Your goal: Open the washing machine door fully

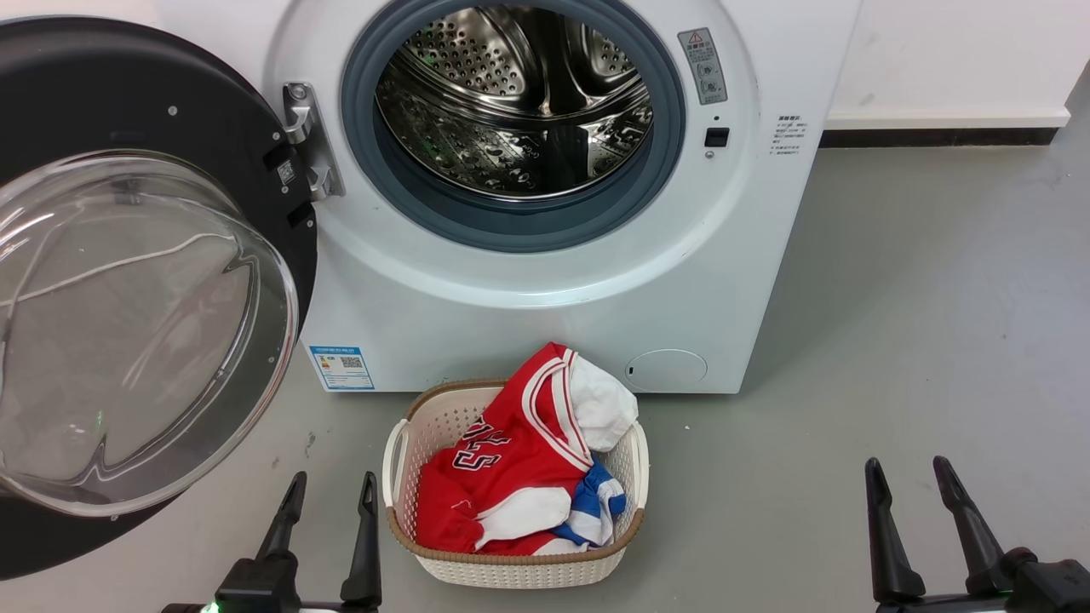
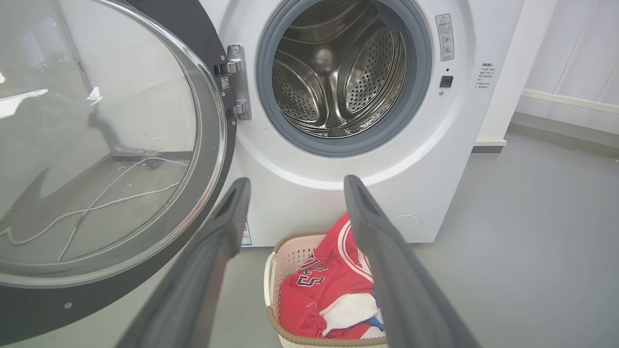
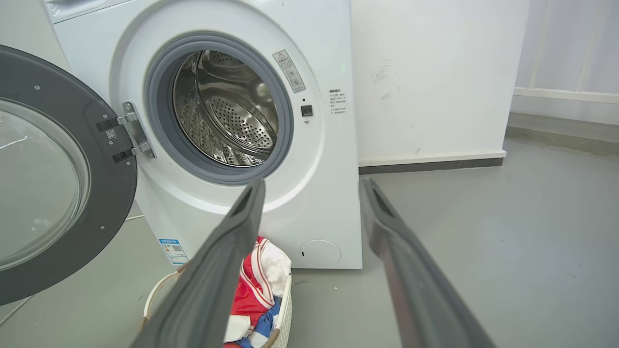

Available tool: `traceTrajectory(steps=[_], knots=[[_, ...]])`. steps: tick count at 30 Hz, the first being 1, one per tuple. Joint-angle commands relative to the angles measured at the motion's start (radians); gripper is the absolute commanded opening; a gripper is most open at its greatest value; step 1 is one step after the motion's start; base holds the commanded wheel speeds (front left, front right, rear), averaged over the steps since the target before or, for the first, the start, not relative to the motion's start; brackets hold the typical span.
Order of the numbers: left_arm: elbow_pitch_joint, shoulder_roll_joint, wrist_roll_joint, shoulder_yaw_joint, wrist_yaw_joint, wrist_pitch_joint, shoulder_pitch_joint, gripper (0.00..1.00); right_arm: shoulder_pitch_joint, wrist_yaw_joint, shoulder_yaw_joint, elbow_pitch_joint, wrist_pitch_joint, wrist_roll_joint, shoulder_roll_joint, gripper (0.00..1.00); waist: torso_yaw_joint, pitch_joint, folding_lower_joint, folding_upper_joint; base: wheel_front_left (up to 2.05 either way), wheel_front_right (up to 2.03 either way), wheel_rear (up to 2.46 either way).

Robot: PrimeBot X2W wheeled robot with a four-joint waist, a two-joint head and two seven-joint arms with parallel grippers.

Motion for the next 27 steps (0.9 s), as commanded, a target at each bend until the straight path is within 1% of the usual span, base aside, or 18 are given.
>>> traceTrajectory(steps=[1,2,3,9,27], knots=[[0.002,-0.001,0.001,0.002,-0.002,-0.003,-0.006,1.00,0.002,0.000,0.000,-0.004,-0.002,0.006,0.003,1.00,0.000,0.000,0.0001,-0.0001,0.00,0.00,0.00],[0.003,-0.001,0.003,0.004,-0.003,-0.003,-0.007,1.00,0.001,0.000,0.000,-0.003,-0.002,0.006,0.003,1.00,0.000,0.000,0.0001,-0.0001,0.00,0.00,0.00],[0.002,0.000,0.000,0.004,-0.001,0.000,-0.001,0.00,0.000,0.000,0.000,0.000,0.000,0.000,0.000,0.00,0.000,0.000,0.0001,-0.0001,0.00,0.00,0.00],[0.058,0.000,-0.017,0.004,-0.001,0.009,0.015,0.00,0.002,0.000,0.003,0.050,0.006,0.013,0.000,0.00,-0.001,0.000,0.0001,-0.0001,0.00,0.00,0.00],[0.084,0.000,-0.374,0.038,-0.026,0.095,-0.047,0.00,-0.070,0.000,0.006,0.101,0.072,0.371,-0.021,0.00,0.000,0.005,0.0001,-0.0001,0.00,0.00,0.00]])
